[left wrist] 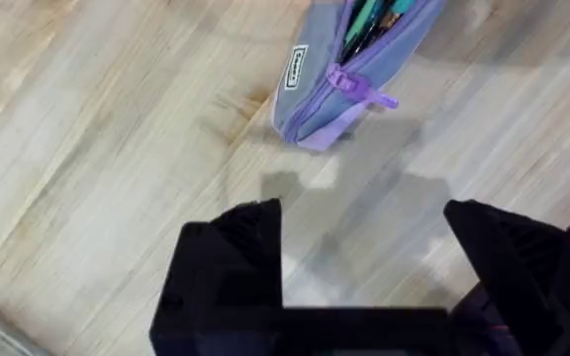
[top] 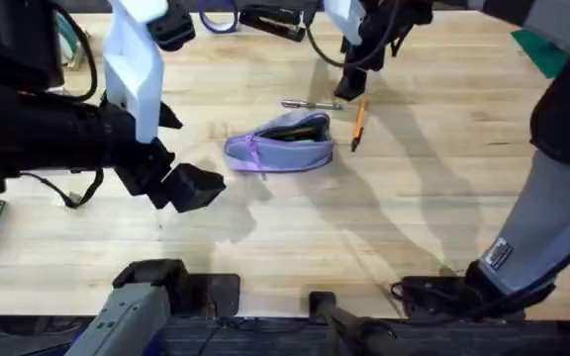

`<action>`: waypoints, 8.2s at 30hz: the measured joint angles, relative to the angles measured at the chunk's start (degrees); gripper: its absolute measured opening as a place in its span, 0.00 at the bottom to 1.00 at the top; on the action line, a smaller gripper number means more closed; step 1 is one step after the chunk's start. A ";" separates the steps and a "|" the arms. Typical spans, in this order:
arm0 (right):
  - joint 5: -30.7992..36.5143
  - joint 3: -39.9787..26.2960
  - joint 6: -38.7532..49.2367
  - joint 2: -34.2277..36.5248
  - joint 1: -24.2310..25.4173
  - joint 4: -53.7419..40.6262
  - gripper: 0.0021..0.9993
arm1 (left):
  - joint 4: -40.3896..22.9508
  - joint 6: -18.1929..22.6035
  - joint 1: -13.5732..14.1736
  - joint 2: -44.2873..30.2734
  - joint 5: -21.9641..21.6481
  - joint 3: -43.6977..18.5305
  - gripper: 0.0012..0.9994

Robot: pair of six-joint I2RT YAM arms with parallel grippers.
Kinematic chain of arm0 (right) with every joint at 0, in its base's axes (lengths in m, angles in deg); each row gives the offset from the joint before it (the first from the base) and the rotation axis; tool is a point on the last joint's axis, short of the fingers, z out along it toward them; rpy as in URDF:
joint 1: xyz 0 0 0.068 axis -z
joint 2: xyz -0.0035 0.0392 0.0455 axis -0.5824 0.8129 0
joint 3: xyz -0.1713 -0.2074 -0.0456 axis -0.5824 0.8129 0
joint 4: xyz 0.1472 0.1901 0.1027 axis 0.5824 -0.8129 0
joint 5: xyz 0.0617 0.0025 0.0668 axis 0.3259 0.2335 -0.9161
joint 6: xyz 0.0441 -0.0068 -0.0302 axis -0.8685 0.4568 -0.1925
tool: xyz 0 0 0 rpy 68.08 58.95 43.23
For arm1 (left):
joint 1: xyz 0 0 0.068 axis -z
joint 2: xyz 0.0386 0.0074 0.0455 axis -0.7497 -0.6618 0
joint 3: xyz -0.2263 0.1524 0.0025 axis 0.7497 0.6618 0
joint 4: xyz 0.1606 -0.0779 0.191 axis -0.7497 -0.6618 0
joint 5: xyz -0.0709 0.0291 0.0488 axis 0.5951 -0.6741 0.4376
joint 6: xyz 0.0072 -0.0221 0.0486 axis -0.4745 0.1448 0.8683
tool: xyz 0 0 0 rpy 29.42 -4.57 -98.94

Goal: Unzip the bag, pick up the pens from the table one at a time and place them inside, then zip the bag closed.

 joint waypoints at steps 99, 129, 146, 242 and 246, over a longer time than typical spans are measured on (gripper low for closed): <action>-14.50 4.52 13.82 -27.97 0.69 -25.93 0.03 | -0.02 0.00 0.00 0.00 -0.02 0.00 0.99; -14.91 11.58 18.10 -20.01 -8.07 -20.22 0.03 | -0.02 0.00 0.00 0.00 -0.02 0.00 0.99; -14.95 12.11 18.01 -12.47 -11.57 -16.48 0.03 | -0.13 0.00 0.00 0.00 -0.02 0.00 0.99; 14.79 12.33 -91.31 -21.57 -4.51 -11.65 1.00 | -0.13 0.00 0.00 0.00 -0.02 0.00 0.99; 15.01 12.33 -101.12 -21.57 -4.51 -11.65 1.00 | -0.13 0.00 0.00 0.00 -0.02 0.00 0.99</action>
